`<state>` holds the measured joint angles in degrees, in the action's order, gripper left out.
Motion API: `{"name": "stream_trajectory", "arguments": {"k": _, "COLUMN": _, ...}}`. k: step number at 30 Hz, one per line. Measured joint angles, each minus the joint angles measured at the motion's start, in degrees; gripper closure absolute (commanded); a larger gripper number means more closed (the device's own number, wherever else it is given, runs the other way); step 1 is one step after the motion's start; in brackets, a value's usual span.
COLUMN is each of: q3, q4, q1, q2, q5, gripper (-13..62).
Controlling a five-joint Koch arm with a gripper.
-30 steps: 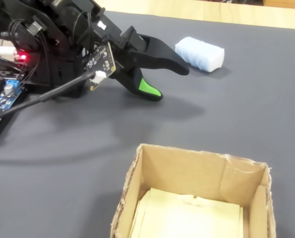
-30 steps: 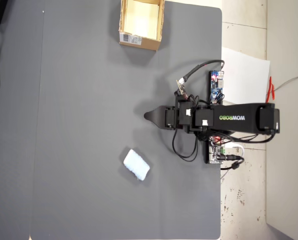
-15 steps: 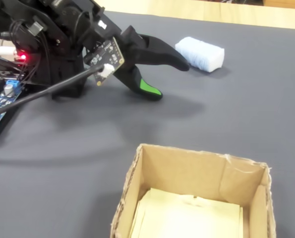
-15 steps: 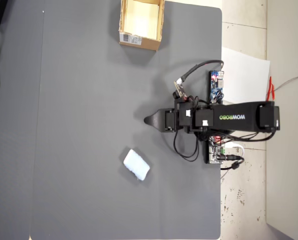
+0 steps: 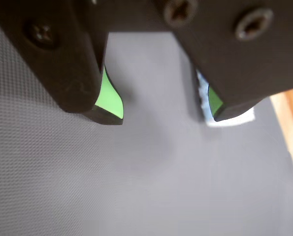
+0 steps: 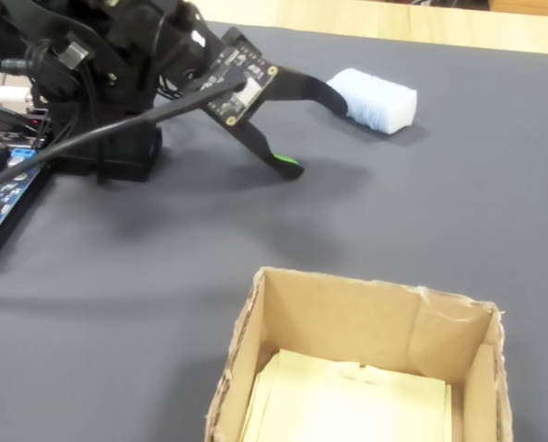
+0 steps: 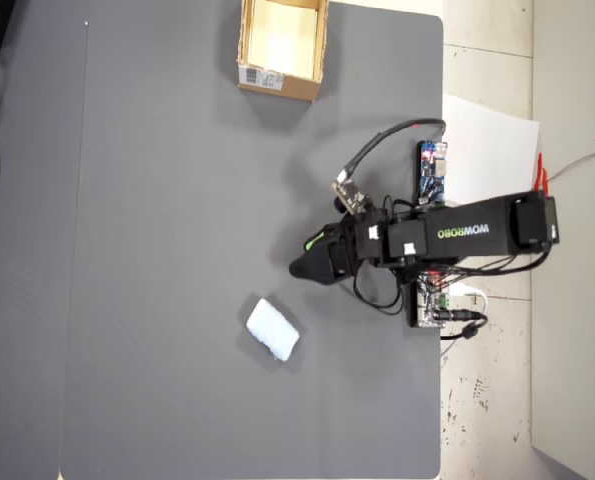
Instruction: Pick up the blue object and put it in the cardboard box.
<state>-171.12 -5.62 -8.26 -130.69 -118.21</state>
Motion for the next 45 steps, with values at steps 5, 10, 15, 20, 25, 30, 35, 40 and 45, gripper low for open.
{"name": "stream_trajectory", "arguments": {"k": 5, "q3": 5.01, "q4": -9.49, "q1": -1.67, "q2": 0.0, "q5": -0.09, "gripper": 15.7}}
{"name": "stream_trajectory", "arguments": {"k": 10, "q3": 14.59, "q4": -21.88, "q1": -3.25, "q2": 0.79, "q5": -0.09, "gripper": 15.8}}
{"name": "stream_trajectory", "arguments": {"k": 15, "q3": 22.32, "q4": -27.95, "q1": -5.45, "q2": 5.98, "q5": 0.0, "gripper": 15.8}}
{"name": "stream_trajectory", "arguments": {"k": 20, "q3": 33.05, "q4": -31.38, "q1": -9.67, "q2": 16.52, "q5": 0.0, "gripper": 15.8}}
{"name": "stream_trajectory", "arguments": {"k": 25, "q3": 45.0, "q4": -36.47, "q1": -13.8, "q2": 29.27, "q5": -1.32, "gripper": 15.8}}
{"name": "stream_trajectory", "arguments": {"k": 30, "q3": 51.94, "q4": -40.17, "q1": -16.96, "q2": 37.71, "q5": -2.2, "gripper": 15.8}}
{"name": "stream_trajectory", "arguments": {"k": 35, "q3": 53.09, "q4": -40.52, "q1": -18.98, "q2": 42.98, "q5": -3.25, "gripper": 15.9}}
{"name": "stream_trajectory", "arguments": {"k": 40, "q3": 53.61, "q4": -40.78, "q1": -19.78, "q2": 45.35, "q5": -3.16, "gripper": 22.7}}
{"name": "stream_trajectory", "arguments": {"k": 45, "q3": 54.23, "q4": -40.69, "q1": -20.04, "q2": 46.23, "q5": -3.16, "gripper": 46.8}}
